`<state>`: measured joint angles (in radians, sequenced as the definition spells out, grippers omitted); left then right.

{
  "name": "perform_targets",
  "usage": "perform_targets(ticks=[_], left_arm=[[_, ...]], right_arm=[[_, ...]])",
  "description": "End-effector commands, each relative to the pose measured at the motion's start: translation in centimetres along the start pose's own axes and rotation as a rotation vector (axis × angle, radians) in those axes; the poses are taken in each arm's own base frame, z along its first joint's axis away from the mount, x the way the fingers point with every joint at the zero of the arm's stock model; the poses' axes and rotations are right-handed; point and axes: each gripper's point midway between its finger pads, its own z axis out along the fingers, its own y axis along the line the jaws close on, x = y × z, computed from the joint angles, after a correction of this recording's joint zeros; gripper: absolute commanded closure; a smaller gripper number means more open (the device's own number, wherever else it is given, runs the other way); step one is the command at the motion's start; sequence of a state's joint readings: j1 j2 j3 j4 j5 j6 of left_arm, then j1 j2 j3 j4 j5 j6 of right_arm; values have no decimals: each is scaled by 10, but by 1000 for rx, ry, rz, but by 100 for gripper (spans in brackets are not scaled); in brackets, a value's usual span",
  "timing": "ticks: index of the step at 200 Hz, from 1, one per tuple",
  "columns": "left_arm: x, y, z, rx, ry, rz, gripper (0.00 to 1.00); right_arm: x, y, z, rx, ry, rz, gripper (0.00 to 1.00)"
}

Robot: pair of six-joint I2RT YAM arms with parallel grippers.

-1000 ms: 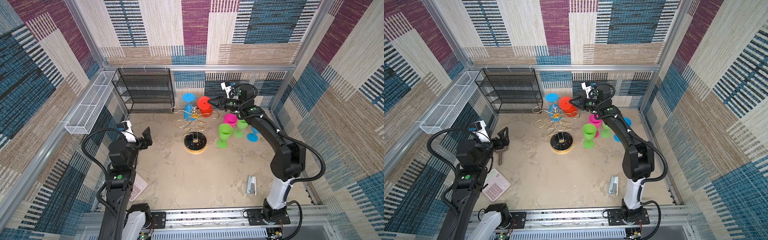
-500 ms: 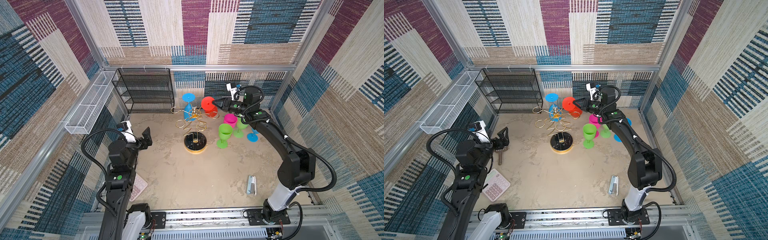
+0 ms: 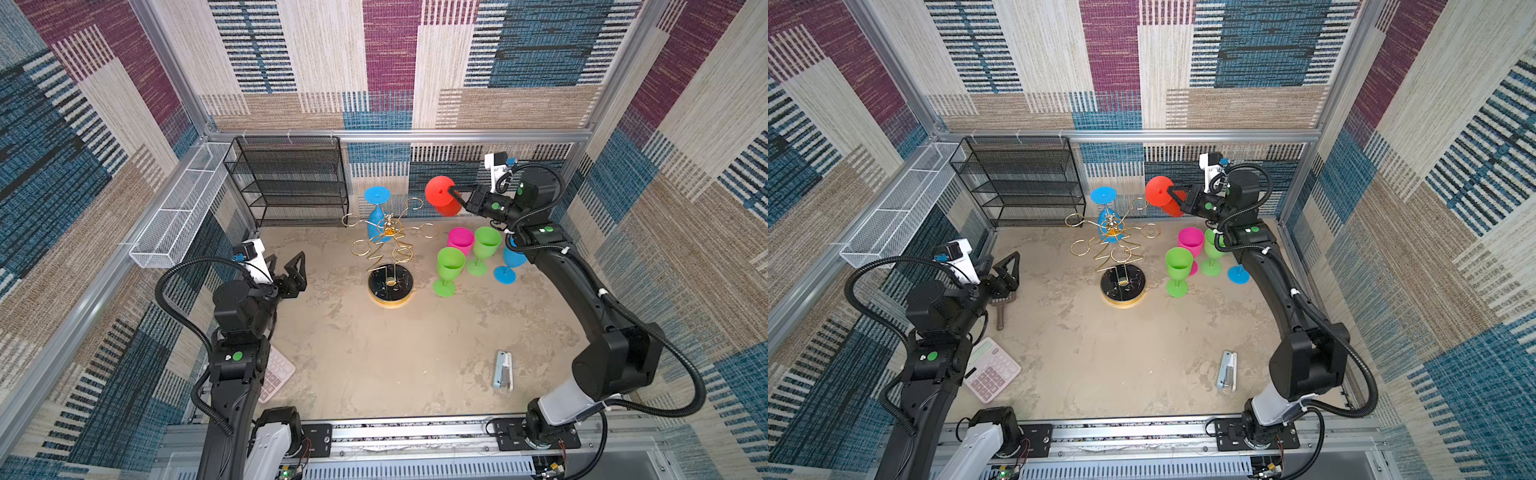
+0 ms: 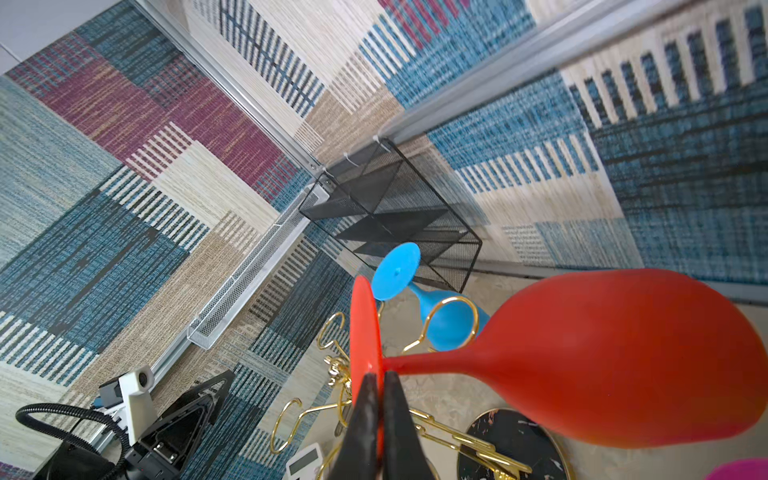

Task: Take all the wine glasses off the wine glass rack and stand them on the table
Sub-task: 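Swing the red glass toward the left gripper while the left gripper reaches to its base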

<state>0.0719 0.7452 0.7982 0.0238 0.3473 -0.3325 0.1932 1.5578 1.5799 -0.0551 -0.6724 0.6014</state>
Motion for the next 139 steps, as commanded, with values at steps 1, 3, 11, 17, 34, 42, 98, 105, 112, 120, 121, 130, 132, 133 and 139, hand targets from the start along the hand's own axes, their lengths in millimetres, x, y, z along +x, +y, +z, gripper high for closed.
perform_targets(ticks=[1, 3, 11, 17, 34, 42, 98, 105, 112, 120, 121, 130, 132, 133, 139], left_arm=[[-25, -63, -5, 357, -25, -107, 22], [-27, -67, -6, 380, -25, -114, 23], [-33, -83, -7, 478, -11, -146, 24], [-38, -93, -7, 544, 2, -171, 25], [-49, -115, -6, 684, 30, -226, 29], [-52, -123, -5, 732, 34, -238, 30], [-54, -187, 0, 995, 91, -217, 34], [-53, -190, 3, 1009, 97, -224, 34], [-54, -193, 5, 1025, 96, -230, 35], [-55, -195, 7, 1035, 94, -239, 36], [-56, -195, 8, 1037, 93, -240, 36], [-57, -198, 9, 1052, 93, -249, 37], [-57, -198, 10, 1055, 93, -252, 37], [-58, -198, 10, 1056, 92, -252, 37], [-59, -201, 10, 1067, 88, -252, 37]], right_arm=[[-16, 18, -15, 23, -53, -119, 100], [-17, 20, -17, 22, -54, -125, 100], [-19, 28, -23, 18, -61, -151, 100], [-20, 34, -27, 10, -63, -173, 100], [-18, 54, -35, -15, -58, -241, 100], [-13, 63, -36, -33, -43, -268, 100], [7, 146, -36, -182, -8, -408, 100], [10, 153, -36, -199, -5, -412, 100], [13, 159, -36, -218, 0, -417, 100], [18, 165, -35, -234, 8, -417, 100], [18, 165, -35, -235, 9, -416, 100], [23, 171, -34, -255, 17, -415, 100], [24, 172, -34, -260, 19, -414, 100], [25, 173, -34, -263, 20, -414, 100], [29, 177, -32, -275, 27, -412, 100]])
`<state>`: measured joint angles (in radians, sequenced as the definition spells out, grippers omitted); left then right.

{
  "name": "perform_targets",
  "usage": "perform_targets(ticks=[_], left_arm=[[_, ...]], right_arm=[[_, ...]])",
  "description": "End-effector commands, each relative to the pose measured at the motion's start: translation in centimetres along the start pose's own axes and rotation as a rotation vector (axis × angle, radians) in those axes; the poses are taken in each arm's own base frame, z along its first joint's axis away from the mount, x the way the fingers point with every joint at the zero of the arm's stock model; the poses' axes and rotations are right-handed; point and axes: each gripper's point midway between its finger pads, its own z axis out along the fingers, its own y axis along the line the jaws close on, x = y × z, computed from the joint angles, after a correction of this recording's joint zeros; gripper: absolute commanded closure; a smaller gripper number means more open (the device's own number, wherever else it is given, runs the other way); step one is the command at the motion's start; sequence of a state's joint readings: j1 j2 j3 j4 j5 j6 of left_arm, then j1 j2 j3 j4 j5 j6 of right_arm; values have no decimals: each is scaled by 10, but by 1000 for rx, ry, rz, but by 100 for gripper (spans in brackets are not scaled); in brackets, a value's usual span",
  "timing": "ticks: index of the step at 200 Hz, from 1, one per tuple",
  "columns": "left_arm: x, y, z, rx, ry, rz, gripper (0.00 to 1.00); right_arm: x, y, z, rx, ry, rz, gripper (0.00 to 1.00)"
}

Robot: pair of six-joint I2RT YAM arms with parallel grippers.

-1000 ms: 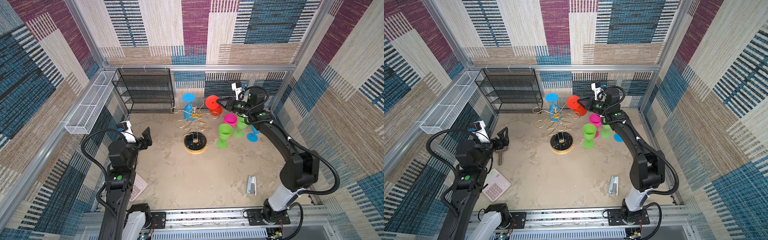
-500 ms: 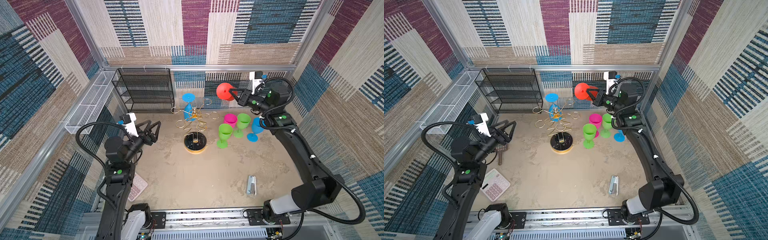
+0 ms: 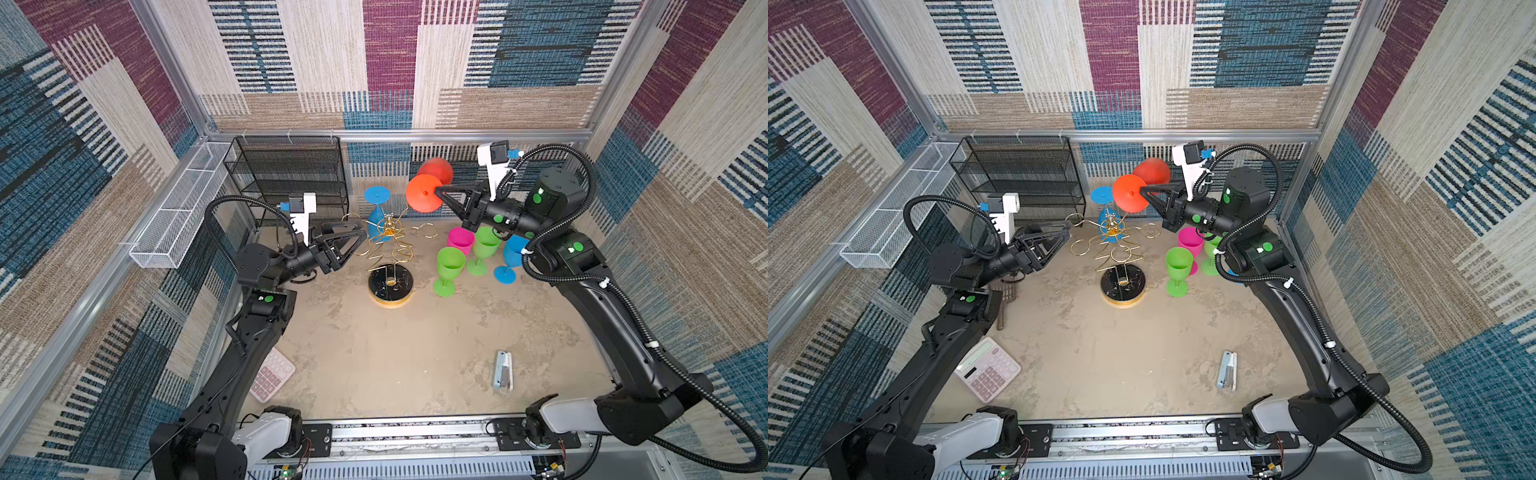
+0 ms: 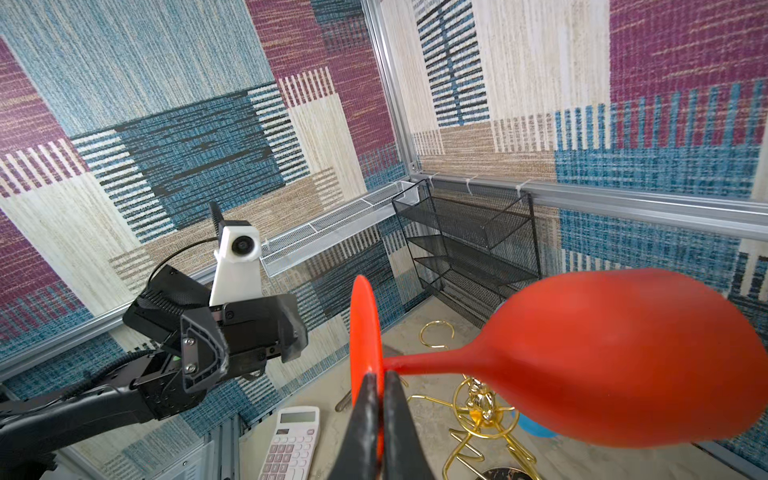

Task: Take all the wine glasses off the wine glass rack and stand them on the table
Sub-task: 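Swing the red glass toward the left gripper while the left gripper reaches to its base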

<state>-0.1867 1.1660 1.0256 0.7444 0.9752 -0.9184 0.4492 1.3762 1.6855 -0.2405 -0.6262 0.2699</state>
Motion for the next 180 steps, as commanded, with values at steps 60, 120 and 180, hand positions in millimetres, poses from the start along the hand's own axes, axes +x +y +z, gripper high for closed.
perform_targets(ticks=[60, 120, 180], left_arm=[[-7, -19, 21, 113, 0, 28, 42], [1, -19, 28, 128, 22, 19, 50], [2, -22, 29, 132, 30, 4, 70]], right_arm=[[22, 43, 25, -120, 38, 1, 100], [35, 58, 43, -166, 64, 19, 100], [37, 62, 51, -153, 64, 12, 100]])
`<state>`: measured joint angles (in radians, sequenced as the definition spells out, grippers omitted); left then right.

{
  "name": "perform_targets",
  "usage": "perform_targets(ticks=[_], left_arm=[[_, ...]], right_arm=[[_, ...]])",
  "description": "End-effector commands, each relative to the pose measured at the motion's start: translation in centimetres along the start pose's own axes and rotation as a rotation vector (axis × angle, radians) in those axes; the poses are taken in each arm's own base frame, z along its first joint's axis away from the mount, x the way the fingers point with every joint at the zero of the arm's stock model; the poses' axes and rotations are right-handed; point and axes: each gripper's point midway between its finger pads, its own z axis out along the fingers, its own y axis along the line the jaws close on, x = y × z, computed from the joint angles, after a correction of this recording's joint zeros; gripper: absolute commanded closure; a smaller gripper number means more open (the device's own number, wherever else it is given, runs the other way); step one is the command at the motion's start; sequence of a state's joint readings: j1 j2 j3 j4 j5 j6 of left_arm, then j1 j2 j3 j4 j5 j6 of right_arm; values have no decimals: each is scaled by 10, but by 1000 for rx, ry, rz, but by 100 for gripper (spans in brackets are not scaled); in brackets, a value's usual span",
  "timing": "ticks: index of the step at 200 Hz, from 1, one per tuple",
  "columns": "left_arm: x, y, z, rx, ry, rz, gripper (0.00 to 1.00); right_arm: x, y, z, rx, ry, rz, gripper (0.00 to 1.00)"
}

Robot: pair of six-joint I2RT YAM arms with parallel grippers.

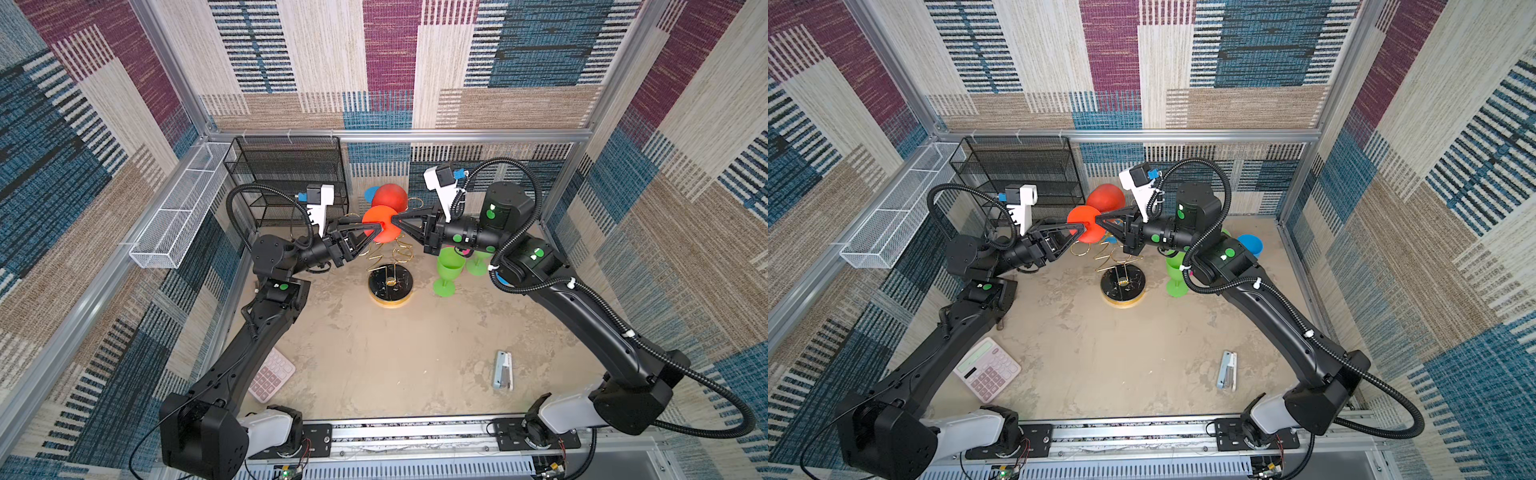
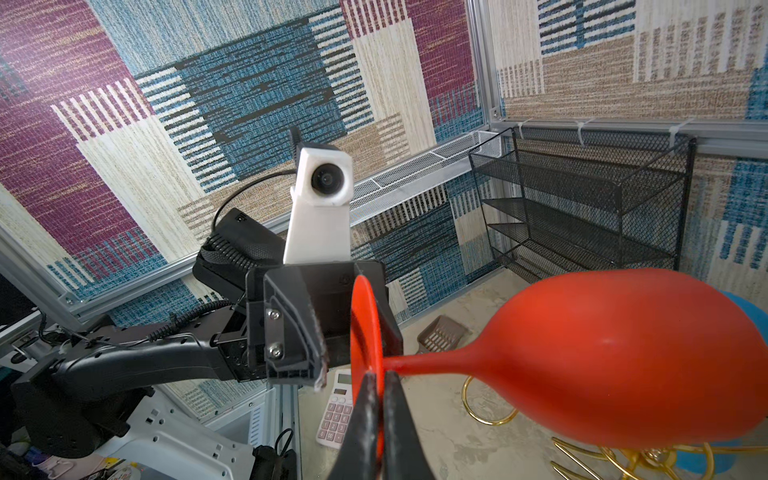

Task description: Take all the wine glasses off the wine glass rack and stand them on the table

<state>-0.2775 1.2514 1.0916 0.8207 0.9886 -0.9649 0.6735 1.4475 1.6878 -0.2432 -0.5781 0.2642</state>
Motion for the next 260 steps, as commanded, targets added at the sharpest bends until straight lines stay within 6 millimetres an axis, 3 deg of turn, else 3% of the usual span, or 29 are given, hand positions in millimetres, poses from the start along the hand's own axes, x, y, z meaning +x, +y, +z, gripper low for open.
perform_targets(ticks=[1, 43, 57, 64, 76, 85, 91, 101, 114, 145, 169, 210, 260], left_arm=[[-3, -8, 1, 21, 1, 30, 71], [-6, -13, 0, 38, -15, 21, 100], [-9, -15, 0, 43, -31, 17, 100], [-13, -15, 0, 37, -48, 3, 100], [-19, -14, -1, 19, -80, -31, 100], [-23, -9, -1, -9, -100, -77, 100], [-25, -5, -1, -31, -106, -112, 100], [-26, 1, -1, -72, -105, -172, 100], [-25, 6, -2, -112, -102, -233, 100], [-24, 6, -4, -148, -94, -337, 100], [-27, 1, -3, -138, -95, -383, 100], [-32, -11, -2, -105, -94, -419, 100], [-38, -24, -4, -85, -103, -429, 100]], right_arm=[[-11, 4, 1, -2, -39, -32, 100], [-9, 5, 2, -9, -32, -34, 100], [-8, 6, 2, -12, -31, -31, 97], [-8, 7, 1, -9, -33, -34, 88], [-11, 8, -5, 5, -51, -47, 62], [-14, 8, -12, 31, -72, -73, 32], [-16, 7, -17, 52, -85, -95, 21], [-23, 7, -28, 97, -116, -148, 11], [-15, -1, -38, 166, -134, -223, 0], [-4, -22, -67, 345, -217, -429, 1], [7, -26, -73, 379, -267, -565, 1], [12, -25, -45, 288, -278, -653, 1], [18, -41, -4, 243, -251, -671, 1]])
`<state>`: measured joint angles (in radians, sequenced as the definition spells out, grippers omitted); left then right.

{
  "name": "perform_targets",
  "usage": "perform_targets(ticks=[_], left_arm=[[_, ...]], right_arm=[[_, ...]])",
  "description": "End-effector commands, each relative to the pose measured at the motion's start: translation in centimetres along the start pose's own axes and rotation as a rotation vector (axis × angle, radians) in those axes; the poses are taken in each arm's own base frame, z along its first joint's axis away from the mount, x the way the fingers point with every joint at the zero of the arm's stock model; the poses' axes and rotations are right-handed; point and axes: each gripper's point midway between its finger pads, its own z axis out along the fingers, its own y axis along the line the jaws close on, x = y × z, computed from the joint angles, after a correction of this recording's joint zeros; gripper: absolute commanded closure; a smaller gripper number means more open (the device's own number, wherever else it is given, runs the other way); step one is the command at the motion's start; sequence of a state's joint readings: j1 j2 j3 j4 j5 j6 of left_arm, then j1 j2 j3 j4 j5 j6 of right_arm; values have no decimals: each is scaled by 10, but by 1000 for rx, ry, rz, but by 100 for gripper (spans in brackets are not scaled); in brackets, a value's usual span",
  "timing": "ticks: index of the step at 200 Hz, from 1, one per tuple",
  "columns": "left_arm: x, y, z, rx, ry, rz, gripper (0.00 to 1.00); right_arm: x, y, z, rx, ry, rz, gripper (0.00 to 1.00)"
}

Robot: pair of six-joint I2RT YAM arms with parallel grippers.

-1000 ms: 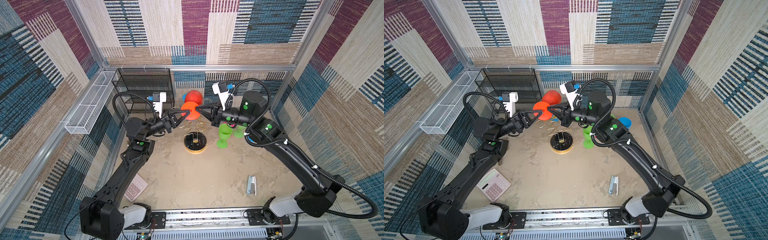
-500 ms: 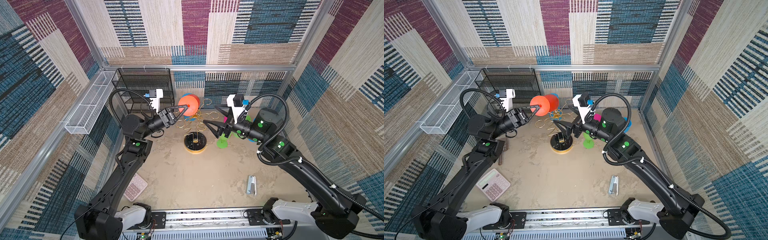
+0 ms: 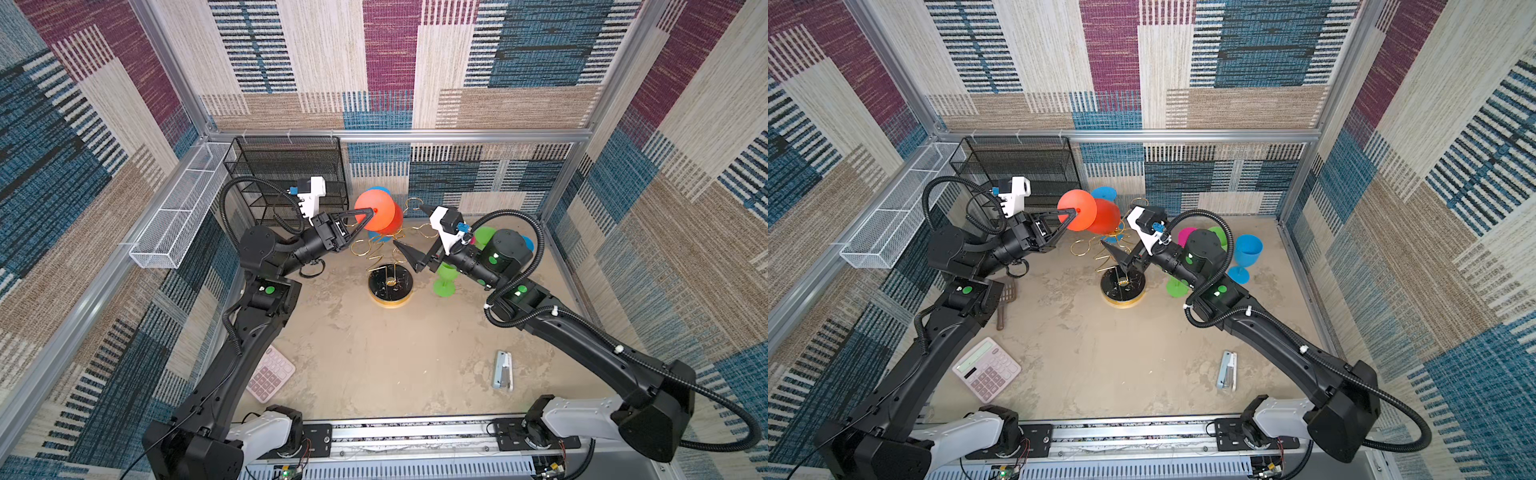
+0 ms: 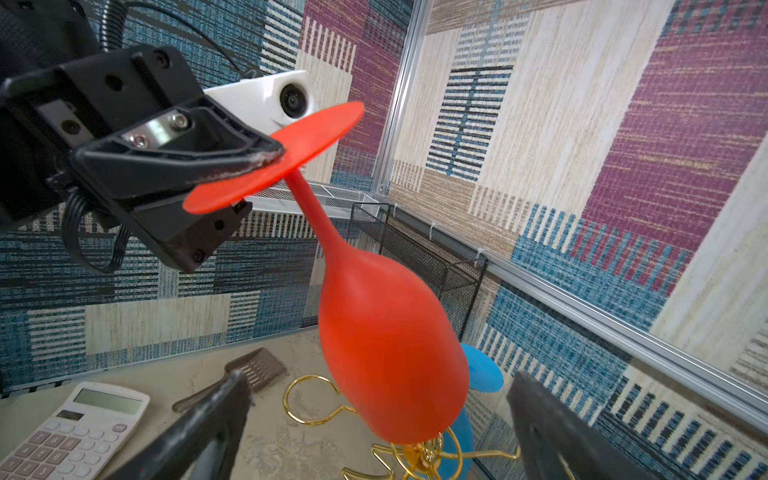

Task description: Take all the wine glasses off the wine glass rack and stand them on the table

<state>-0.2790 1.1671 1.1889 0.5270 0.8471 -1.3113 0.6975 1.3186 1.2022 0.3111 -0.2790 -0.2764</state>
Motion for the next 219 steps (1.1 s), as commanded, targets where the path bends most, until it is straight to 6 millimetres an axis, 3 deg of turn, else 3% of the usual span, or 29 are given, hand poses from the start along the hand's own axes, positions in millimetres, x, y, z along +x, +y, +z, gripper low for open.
perform_targets(ticks=[1, 72, 113, 136, 164, 200, 219], left_arm=[[0, -16, -2, 36, 5, 5, 100], [0, -23, -4, 61, -4, -20, 100], [-2, -31, -5, 91, -9, -16, 100], [-2, -29, -4, 101, -5, -31, 100], [-3, -27, -2, 105, -7, -38, 100], [-4, -21, -1, 99, -7, -36, 100], [-6, -19, -1, 96, -13, -29, 79]], right_arm=[[-15, -1, 11, -12, -72, -46, 1], [-1, -9, 51, -12, -75, -26, 1], [11, -9, 63, -21, -54, -3, 0], [14, -8, 67, -32, -39, 4, 9], [14, -10, 66, -23, -31, 11, 26], [11, -10, 61, -17, -22, 19, 30], [10, -11, 58, -15, -7, 25, 30]])
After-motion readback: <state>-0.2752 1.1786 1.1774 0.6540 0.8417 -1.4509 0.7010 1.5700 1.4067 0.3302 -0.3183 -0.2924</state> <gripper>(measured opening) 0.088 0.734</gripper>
